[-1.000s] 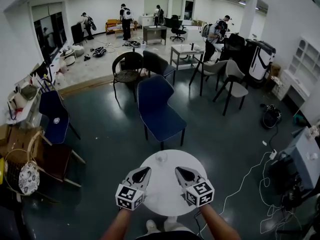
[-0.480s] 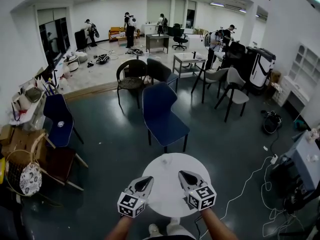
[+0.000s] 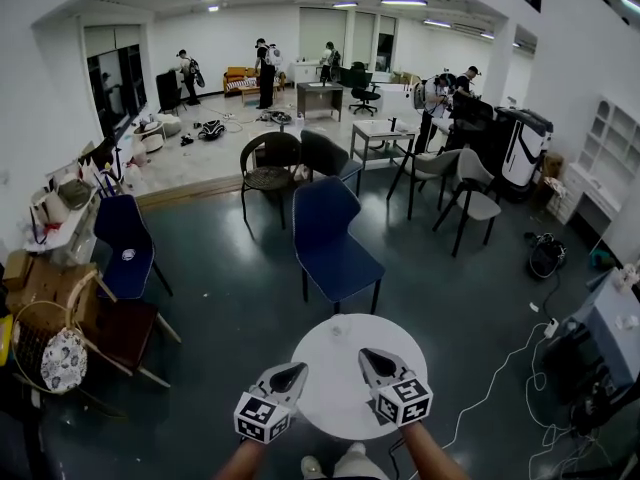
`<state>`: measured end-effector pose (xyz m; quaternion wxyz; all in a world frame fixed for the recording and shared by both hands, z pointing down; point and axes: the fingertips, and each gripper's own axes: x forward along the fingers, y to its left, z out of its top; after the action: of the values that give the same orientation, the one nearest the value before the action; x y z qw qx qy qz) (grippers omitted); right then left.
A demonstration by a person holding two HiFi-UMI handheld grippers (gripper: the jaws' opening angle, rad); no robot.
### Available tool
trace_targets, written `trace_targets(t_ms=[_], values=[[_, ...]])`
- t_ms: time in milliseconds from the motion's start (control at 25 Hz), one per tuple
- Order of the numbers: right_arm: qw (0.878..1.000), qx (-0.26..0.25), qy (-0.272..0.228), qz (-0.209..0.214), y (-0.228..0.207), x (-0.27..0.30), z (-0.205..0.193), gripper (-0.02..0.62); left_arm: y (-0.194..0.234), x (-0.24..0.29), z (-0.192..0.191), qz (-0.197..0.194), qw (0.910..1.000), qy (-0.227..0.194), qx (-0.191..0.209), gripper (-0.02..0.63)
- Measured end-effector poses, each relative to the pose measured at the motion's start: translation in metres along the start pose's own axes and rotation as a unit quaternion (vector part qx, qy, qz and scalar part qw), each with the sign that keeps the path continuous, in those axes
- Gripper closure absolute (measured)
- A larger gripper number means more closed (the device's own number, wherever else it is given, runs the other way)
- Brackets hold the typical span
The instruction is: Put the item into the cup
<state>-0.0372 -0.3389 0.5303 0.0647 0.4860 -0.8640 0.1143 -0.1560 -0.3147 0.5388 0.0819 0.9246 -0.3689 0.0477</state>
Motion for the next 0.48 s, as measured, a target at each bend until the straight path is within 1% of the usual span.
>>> trace_targets(t_ms=[160, 480], values=[[1.0, 0.003, -0.008, 0.001, 0.0053, 0.0007, 0.0057, 0.578, 0.0035, -0.0033, 0.0061, 0.008, 0.9999, 0.001, 0.01, 0.589], [1.0, 0.002, -0.01, -0.001, -0.0026, -0.0002, 0.0029, 0.578, 0.0011, 0.0039, 0.0021, 0.007, 1.0, 0.003, 0.001, 0.589]])
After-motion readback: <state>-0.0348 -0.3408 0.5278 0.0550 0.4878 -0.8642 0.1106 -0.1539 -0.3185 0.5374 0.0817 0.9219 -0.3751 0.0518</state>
